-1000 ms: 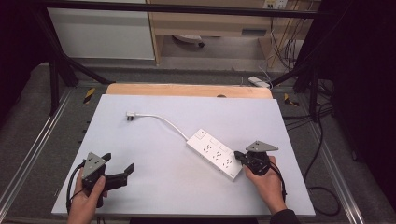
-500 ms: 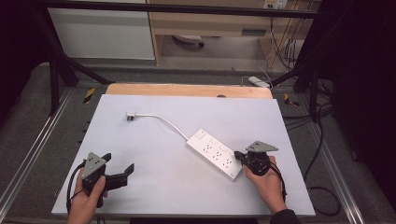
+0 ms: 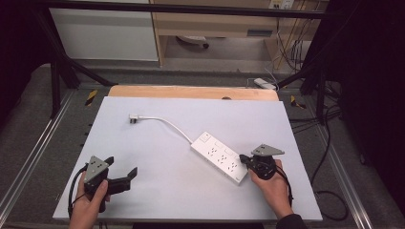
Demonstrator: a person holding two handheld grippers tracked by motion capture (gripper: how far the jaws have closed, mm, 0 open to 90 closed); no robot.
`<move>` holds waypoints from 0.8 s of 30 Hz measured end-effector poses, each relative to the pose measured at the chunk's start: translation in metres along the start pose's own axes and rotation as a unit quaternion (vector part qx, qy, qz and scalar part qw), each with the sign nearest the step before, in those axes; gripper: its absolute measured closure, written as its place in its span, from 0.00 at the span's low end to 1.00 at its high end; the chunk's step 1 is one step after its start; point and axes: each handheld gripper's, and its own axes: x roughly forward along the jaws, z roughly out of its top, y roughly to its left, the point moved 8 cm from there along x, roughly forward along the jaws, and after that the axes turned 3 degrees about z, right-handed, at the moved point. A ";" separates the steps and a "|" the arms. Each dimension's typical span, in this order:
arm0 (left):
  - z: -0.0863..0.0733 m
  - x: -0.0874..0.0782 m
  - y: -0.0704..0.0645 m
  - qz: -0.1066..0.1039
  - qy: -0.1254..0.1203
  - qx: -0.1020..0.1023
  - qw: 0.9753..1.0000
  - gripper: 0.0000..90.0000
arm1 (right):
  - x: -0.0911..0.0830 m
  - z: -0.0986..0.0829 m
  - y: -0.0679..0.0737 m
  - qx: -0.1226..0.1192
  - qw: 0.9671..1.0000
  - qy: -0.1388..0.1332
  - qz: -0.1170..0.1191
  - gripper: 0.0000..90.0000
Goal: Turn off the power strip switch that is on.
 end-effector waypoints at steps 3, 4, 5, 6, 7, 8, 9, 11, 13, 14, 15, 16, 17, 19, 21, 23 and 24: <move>0.000 0.000 0.000 0.000 0.000 0.000 1.000 0.06 | 0.000 0.000 0.000 0.000 1.000 0.000 0.000 1.00; 0.000 0.000 0.000 0.000 0.000 0.001 1.000 0.06 | 0.000 0.000 0.000 -0.001 1.000 0.000 0.000 1.00; 0.000 0.000 0.000 0.001 0.001 0.001 1.000 0.06 | 0.000 0.000 0.000 -0.002 1.000 0.000 0.000 1.00; 0.000 0.000 0.000 0.001 0.001 0.002 1.000 0.06 | 0.000 0.000 0.000 -0.001 1.000 0.000 0.000 1.00; 0.000 0.000 0.000 0.001 0.001 0.002 1.000 0.06 | 0.000 0.000 0.000 0.000 1.000 0.000 0.000 1.00; 0.000 0.000 0.000 0.000 0.001 0.002 1.000 0.06 | 0.000 0.000 0.000 -0.001 1.000 0.000 0.000 1.00; 0.000 0.000 0.000 0.000 0.001 0.002 1.000 0.06 | 0.000 0.000 0.000 0.000 1.000 0.000 0.001 1.00; 0.000 0.000 0.000 0.000 0.001 0.002 1.000 0.06 | 0.000 0.000 0.000 0.000 1.000 0.000 0.000 1.00; 0.000 0.000 0.000 0.001 0.001 0.002 1.000 0.06 | 0.000 0.000 0.000 -0.002 1.000 -0.002 0.000 1.00; 0.000 0.000 0.000 0.000 0.001 0.002 1.000 0.06 | 0.000 0.000 0.000 -0.003 1.000 -0.002 -0.001 1.00; 0.000 0.000 0.000 0.001 0.001 0.002 1.000 0.06 | 0.000 0.000 0.000 -0.003 1.000 -0.002 -0.001 1.00; 0.000 0.000 0.000 0.000 0.001 0.002 1.000 0.06 | 0.000 0.000 0.000 -0.003 1.000 -0.002 -0.001 1.00; 0.000 0.000 0.000 0.000 0.001 0.002 1.000 0.06 | 0.000 0.000 0.000 -0.002 1.000 -0.003 -0.001 1.00; 0.000 0.000 0.000 0.000 0.001 0.002 1.000 0.06 | 0.000 0.000 0.000 -0.002 1.000 -0.003 -0.001 1.00; 0.000 0.000 0.000 0.000 0.001 0.002 1.000 0.06 | 0.000 0.000 0.000 -0.003 1.000 -0.003 -0.002 1.00; 0.000 0.000 0.000 0.001 0.001 0.002 1.000 0.06 | 0.000 0.000 0.000 -0.002 1.000 -0.003 -0.001 1.00; 0.000 0.000 0.000 0.000 0.001 0.002 1.000 0.06 | 0.000 0.000 0.000 -0.002 1.000 -0.003 -0.002 1.00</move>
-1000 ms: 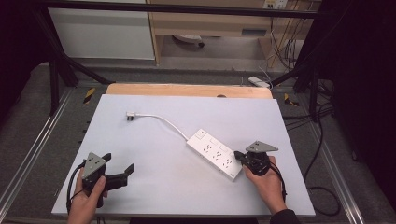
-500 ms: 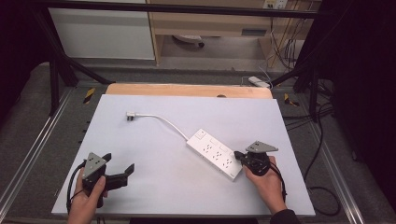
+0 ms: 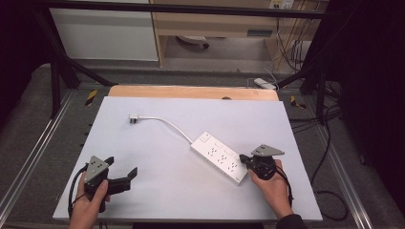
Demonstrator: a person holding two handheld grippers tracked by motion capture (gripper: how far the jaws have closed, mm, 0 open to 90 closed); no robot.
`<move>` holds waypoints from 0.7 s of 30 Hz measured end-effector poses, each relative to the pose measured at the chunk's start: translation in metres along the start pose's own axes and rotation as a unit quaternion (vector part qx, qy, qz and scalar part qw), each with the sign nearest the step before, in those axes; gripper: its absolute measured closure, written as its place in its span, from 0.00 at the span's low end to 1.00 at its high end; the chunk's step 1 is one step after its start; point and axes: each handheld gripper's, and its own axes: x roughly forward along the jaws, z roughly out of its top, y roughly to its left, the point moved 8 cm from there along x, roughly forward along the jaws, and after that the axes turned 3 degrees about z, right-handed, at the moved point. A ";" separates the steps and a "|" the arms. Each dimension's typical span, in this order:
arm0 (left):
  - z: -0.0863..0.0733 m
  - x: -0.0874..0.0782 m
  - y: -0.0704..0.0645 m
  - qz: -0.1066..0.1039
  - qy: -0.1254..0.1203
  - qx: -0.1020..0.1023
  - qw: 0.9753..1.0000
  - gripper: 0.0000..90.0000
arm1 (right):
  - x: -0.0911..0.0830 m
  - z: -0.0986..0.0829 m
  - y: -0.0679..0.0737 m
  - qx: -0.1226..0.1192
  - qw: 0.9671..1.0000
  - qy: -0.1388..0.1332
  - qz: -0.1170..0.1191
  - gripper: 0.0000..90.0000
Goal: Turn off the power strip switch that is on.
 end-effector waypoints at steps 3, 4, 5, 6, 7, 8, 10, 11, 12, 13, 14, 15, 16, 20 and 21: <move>0.000 0.000 0.000 0.000 0.000 0.000 1.000 0.06 | 0.000 0.000 0.000 -0.001 1.000 0.000 0.000 1.00; 0.000 0.000 0.000 0.000 0.000 0.000 1.000 0.06 | 0.000 0.000 0.000 -0.001 1.000 0.000 0.000 1.00; 0.000 0.000 0.000 0.000 0.000 0.000 1.000 0.06 | 0.000 0.000 0.000 -0.001 1.000 -0.001 0.000 1.00; 0.000 0.000 0.000 0.000 0.000 0.000 1.000 0.06 | 0.000 0.000 0.000 -0.002 1.000 0.000 0.000 1.00; 0.000 0.000 0.000 0.000 0.000 0.000 1.000 0.06 | 0.000 0.000 0.000 -0.002 1.000 -0.001 0.000 1.00; 0.000 0.000 0.000 0.000 0.000 0.000 1.000 0.06 | 0.000 0.000 0.000 -0.002 1.000 -0.001 0.000 1.00; 0.000 0.000 0.000 0.000 0.000 0.000 1.000 0.06 | 0.000 -0.001 0.000 -0.003 1.000 -0.001 0.000 1.00; 0.000 0.000 0.000 -0.001 0.000 -0.001 1.000 0.06 | 0.000 -0.001 0.000 -0.003 1.000 -0.001 0.000 1.00; 0.000 0.000 0.000 -0.001 0.001 -0.001 1.000 0.06 | 0.000 -0.001 0.000 -0.004 1.000 -0.001 0.000 1.00; 0.000 0.000 0.000 0.000 0.001 0.000 1.000 0.06 | 0.000 -0.001 0.000 -0.004 1.000 -0.001 0.000 1.00; 0.000 0.000 0.000 0.000 0.000 0.000 1.000 0.06 | 0.000 -0.001 0.000 -0.002 1.000 0.000 0.001 1.00; 0.000 0.000 0.000 0.000 0.000 0.000 1.000 0.06 | 0.000 -0.001 0.000 -0.002 1.000 0.000 0.000 1.00; 0.000 0.000 0.000 0.000 0.000 0.000 1.000 0.06 | 0.000 -0.001 0.000 -0.002 1.000 0.000 0.000 1.00; 0.000 0.000 0.000 0.000 0.000 0.000 1.000 0.06 | 0.000 -0.001 0.000 -0.003 1.000 -0.001 0.001 1.00; 0.000 0.000 0.000 0.000 0.000 0.000 1.000 0.06 | 0.000 -0.001 0.000 -0.002 1.000 0.000 0.001 1.00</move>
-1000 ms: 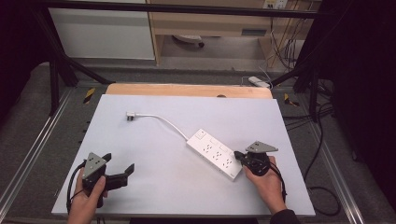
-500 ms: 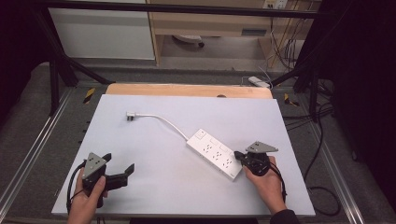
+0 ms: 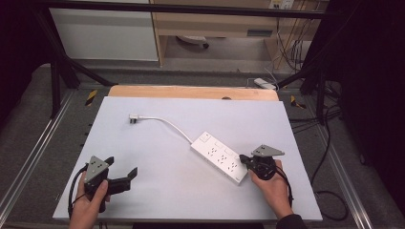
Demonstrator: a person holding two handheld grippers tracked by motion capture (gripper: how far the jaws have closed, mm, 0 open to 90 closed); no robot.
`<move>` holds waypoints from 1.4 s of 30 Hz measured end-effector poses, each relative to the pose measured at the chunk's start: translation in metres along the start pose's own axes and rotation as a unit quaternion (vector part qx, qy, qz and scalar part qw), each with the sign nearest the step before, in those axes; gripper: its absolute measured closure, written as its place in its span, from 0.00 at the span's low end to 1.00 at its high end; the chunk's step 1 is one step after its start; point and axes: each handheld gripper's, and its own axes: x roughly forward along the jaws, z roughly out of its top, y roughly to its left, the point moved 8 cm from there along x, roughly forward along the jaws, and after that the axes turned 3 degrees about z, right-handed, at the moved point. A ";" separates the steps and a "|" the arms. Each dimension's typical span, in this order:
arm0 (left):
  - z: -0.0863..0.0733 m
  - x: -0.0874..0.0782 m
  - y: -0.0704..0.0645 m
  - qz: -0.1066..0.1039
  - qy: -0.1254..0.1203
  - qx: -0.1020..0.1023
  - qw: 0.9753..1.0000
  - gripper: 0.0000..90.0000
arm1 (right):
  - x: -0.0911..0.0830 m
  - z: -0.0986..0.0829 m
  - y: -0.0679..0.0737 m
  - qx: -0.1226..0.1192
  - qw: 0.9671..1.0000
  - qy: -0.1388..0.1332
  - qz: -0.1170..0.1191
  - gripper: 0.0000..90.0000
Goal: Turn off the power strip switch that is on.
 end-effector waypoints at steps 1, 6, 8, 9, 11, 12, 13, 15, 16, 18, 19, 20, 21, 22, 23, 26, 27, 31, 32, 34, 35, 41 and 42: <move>0.000 0.000 0.000 0.000 0.000 0.000 1.000 0.06 | 0.000 0.000 0.000 0.000 1.000 0.000 0.000 1.00; 0.000 0.000 0.000 0.000 0.000 0.000 1.000 0.06 | 0.000 0.000 0.000 -0.001 1.000 0.000 0.000 1.00; 0.000 0.000 0.000 0.000 0.000 0.000 1.000 0.06 | 0.000 0.000 0.000 -0.001 1.000 0.000 0.000 1.00; 0.000 0.000 0.000 -0.001 0.000 -0.001 1.000 0.06 | 0.000 0.000 0.000 -0.001 1.000 0.000 0.000 1.00; 0.000 0.000 0.000 0.000 0.000 0.000 1.000 0.06 | 0.000 0.000 0.000 0.000 1.000 0.000 0.001 1.00; 0.000 0.000 0.000 0.000 0.000 0.000 1.000 0.06 | 0.000 0.000 0.000 0.000 1.000 0.000 0.001 1.00; 0.000 0.000 0.000 0.000 0.000 0.000 1.000 0.06 | 0.000 0.000 0.000 -0.001 1.000 0.001 0.001 1.00; 0.000 0.000 0.000 0.000 0.000 0.000 1.000 0.06 | 0.000 0.000 0.000 0.000 1.000 0.000 0.001 1.00; 0.000 0.000 0.000 0.000 0.000 0.000 1.000 0.06 | 0.000 0.000 0.000 0.000 1.000 0.000 0.001 1.00; 0.000 0.000 0.000 0.000 0.000 0.000 1.000 0.06 | 0.000 0.000 0.000 0.000 1.000 0.000 0.001 1.00; 0.000 0.000 0.000 0.000 0.000 0.000 1.000 0.06 | 0.000 0.000 0.000 0.000 1.000 0.000 0.001 1.00; 0.000 0.000 0.000 0.000 0.000 0.000 1.000 0.06 | 0.000 -0.001 0.000 0.000 1.000 0.000 0.002 1.00; 0.000 0.000 0.000 0.000 0.000 0.000 1.000 0.06 | 0.001 -0.001 -0.001 -0.003 1.000 0.002 0.000 1.00; 0.000 0.000 0.000 -0.001 0.000 -0.001 1.000 0.06 | 0.000 -0.002 -0.001 -0.001 1.000 0.002 0.002 1.00; 0.000 0.000 0.000 -0.001 0.000 -0.001 1.000 0.06 | 0.000 -0.002 -0.001 -0.001 1.000 0.003 0.002 1.00; 0.000 0.000 0.000 -0.001 0.000 -0.001 1.000 0.06 | 0.000 -0.002 -0.001 -0.001 1.000 0.002 0.002 1.00; 0.000 0.000 0.000 0.000 0.001 0.000 1.000 0.06 | 0.000 -0.002 -0.001 -0.001 1.000 0.002 0.002 1.00; -0.001 0.001 0.000 0.000 0.002 0.001 1.000 0.06 | 0.000 -0.002 -0.001 -0.001 1.000 0.002 0.002 1.00; 0.000 0.001 0.000 0.000 0.002 0.001 1.000 0.06 | 0.000 -0.002 -0.001 0.000 1.000 0.002 0.002 1.00; -0.001 0.000 0.000 0.000 0.003 0.001 1.000 0.06 | 0.000 -0.002 -0.001 0.003 1.000 0.001 0.003 1.00; -0.001 0.000 0.000 0.000 0.002 -0.002 1.000 0.06 | 0.000 -0.002 -0.001 0.001 1.000 0.001 0.003 1.00; -0.001 0.001 0.001 0.000 0.002 -0.004 1.000 0.06 | 0.000 -0.002 -0.001 0.004 1.000 0.000 0.002 1.00; -0.001 0.001 0.000 0.000 0.001 -0.005 1.000 0.06 | 0.000 -0.002 -0.001 0.003 1.000 0.000 0.002 1.00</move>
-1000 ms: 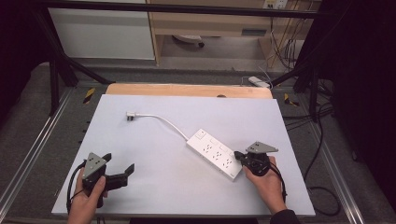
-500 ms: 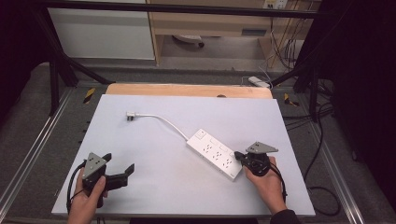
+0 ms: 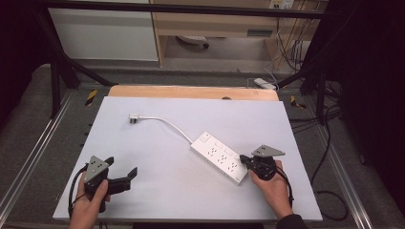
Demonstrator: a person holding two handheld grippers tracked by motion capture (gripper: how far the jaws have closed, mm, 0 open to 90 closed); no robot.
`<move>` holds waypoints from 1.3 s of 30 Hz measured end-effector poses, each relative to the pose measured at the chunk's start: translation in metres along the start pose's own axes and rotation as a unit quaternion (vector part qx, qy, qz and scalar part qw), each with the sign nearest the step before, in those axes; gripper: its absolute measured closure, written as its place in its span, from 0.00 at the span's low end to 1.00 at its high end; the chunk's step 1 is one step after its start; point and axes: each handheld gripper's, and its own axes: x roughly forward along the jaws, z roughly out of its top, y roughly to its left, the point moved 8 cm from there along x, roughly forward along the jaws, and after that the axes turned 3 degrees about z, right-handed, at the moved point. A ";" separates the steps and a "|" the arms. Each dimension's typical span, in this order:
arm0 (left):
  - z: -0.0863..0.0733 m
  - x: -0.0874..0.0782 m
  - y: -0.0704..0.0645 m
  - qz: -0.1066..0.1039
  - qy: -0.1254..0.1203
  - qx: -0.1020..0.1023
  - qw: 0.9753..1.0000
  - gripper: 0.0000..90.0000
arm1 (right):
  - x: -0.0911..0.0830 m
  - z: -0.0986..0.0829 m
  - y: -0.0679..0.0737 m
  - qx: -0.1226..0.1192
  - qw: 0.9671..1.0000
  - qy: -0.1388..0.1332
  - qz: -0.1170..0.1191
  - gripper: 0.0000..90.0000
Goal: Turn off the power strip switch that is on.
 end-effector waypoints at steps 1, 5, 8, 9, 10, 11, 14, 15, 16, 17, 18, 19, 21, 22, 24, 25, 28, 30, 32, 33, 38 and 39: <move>0.000 0.000 0.000 0.000 -0.001 0.000 1.000 0.06 | 0.000 0.000 0.000 0.000 1.000 0.000 0.000 1.00; 0.001 -0.001 0.000 0.001 -0.003 0.001 1.000 0.06 | 0.000 0.001 0.003 -0.004 1.000 -0.001 0.004 1.00; 0.001 -0.001 0.000 0.001 -0.002 0.002 1.000 0.06 | 0.000 0.002 0.005 -0.008 1.000 -0.004 0.006 1.00; 0.001 -0.001 0.000 0.001 -0.002 0.003 1.000 0.06 | 0.000 0.002 0.006 -0.007 1.000 -0.004 0.008 1.00; 0.001 -0.001 0.000 0.001 -0.002 0.002 1.000 0.06 | 0.000 0.003 0.007 -0.007 1.000 -0.005 0.009 1.00; 0.001 -0.001 0.000 0.001 -0.002 0.003 1.000 0.06 | 0.000 0.003 0.007 -0.008 1.000 -0.005 0.009 1.00; 0.001 -0.001 0.001 0.001 -0.003 0.002 1.000 0.06 | -0.001 0.005 0.008 -0.006 1.000 -0.011 0.011 1.00; 0.001 -0.001 0.001 0.001 -0.002 0.003 1.000 0.06 | -0.001 0.005 0.008 -0.005 1.000 -0.013 0.012 1.00; 0.001 -0.001 0.000 0.001 -0.002 0.002 1.000 0.06 | -0.001 0.006 0.008 -0.005 1.000 -0.016 0.012 1.00; 0.001 0.000 0.000 0.002 -0.002 0.002 1.000 0.06 | -0.002 0.007 0.008 -0.002 1.000 -0.018 0.013 1.00; 0.001 0.000 0.000 0.002 -0.002 0.002 1.000 0.06 | -0.003 0.007 0.008 -0.002 1.000 -0.020 0.013 1.00; 0.001 0.000 0.000 0.002 -0.001 0.002 1.000 0.06 | -0.003 0.008 0.008 -0.003 1.000 -0.022 0.013 1.00; 0.001 0.000 0.000 0.002 -0.001 0.002 1.000 0.06 | -0.005 0.009 0.007 -0.002 1.000 -0.025 0.013 1.00; 0.000 -0.001 0.000 0.002 -0.001 0.002 1.000 0.06 | -0.005 0.009 0.007 0.000 1.000 -0.026 0.013 1.00; 0.000 0.000 0.000 0.002 -0.001 0.001 1.000 0.06 | -0.006 0.010 0.007 -0.001 0.999 -0.029 0.013 1.00; 0.000 0.000 0.000 0.002 -0.001 0.001 1.000 0.06 | -0.007 0.011 0.007 -0.001 0.999 -0.030 0.012 1.00; 0.000 0.000 0.000 0.001 -0.001 0.001 1.000 0.06 | -0.008 0.013 0.008 0.000 0.999 -0.034 0.013 1.00; 0.000 0.000 0.000 0.002 -0.001 0.001 1.000 0.06 | -0.009 0.014 0.008 0.001 0.999 -0.037 0.014 1.00; 0.000 -0.001 0.001 0.003 -0.001 0.001 1.000 0.06 | -0.010 0.015 0.008 0.002 0.999 -0.039 0.013 1.00; 0.000 0.000 0.001 0.003 -0.001 0.001 1.000 0.06 | -0.010 0.016 0.008 0.003 0.999 -0.042 0.014 0.99; 0.000 0.000 0.001 0.003 0.001 0.003 1.000 0.06 | -0.014 0.019 0.007 0.008 0.999 -0.051 0.016 0.91; 0.000 0.000 0.000 0.002 0.000 0.001 1.000 0.06 | -0.014 0.020 0.006 0.011 0.998 -0.053 0.015 0.88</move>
